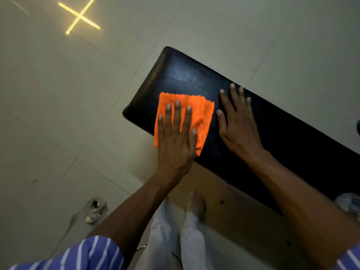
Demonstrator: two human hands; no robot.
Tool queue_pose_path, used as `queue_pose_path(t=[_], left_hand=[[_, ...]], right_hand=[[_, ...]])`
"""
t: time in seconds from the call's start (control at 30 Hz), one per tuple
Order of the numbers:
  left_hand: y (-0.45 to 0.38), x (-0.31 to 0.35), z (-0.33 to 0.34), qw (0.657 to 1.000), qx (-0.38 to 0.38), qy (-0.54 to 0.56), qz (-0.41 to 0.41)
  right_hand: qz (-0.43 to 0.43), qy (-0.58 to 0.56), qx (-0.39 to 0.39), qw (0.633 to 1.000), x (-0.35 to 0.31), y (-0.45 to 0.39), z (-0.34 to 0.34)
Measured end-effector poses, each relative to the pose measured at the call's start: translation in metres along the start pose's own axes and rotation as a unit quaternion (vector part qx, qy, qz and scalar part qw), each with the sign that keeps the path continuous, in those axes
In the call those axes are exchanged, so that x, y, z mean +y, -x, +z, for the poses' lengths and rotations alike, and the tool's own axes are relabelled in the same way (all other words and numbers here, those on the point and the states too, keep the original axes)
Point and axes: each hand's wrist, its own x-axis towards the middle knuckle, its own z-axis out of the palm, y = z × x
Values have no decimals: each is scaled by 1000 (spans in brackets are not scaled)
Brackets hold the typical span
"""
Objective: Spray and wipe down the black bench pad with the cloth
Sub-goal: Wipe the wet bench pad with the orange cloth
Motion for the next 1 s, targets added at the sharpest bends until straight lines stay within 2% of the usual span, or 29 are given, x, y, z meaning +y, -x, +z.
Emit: queue_pose_path(t=[0.13, 0.4, 0.5, 0.57, 0.7, 0.87, 0.93, 1.0], left_hand=[[12, -16, -13, 996, -45, 1, 82], [-24, -63, -47, 994, -54, 92, 28], [-45, -91, -50, 992, -70, 93, 54], [-57, -105, -52, 989, -89, 88, 84], [-75, -122, -53, 979, -114, 99, 136], [-90, -121, -51, 962, -119, 85, 229], [-91, -113, -49, 955, -122, 74, 261], [-91, -104, -47, 950, -128, 70, 275]], right_hand=[[8, -40, -13, 999, -1, 5, -5], [6, -100, 47, 994, -54, 21, 2], [-19, -99, 63, 993, -86, 22, 20], [-30, -79, 58, 995, -105, 22, 40], [-7, 66, 63, 996, -119, 31, 80], [10, 98, 86, 991, -106, 35, 90], [54, 118, 100, 986, -86, 45, 81], [155, 123, 129, 972, -62, 49, 65]])
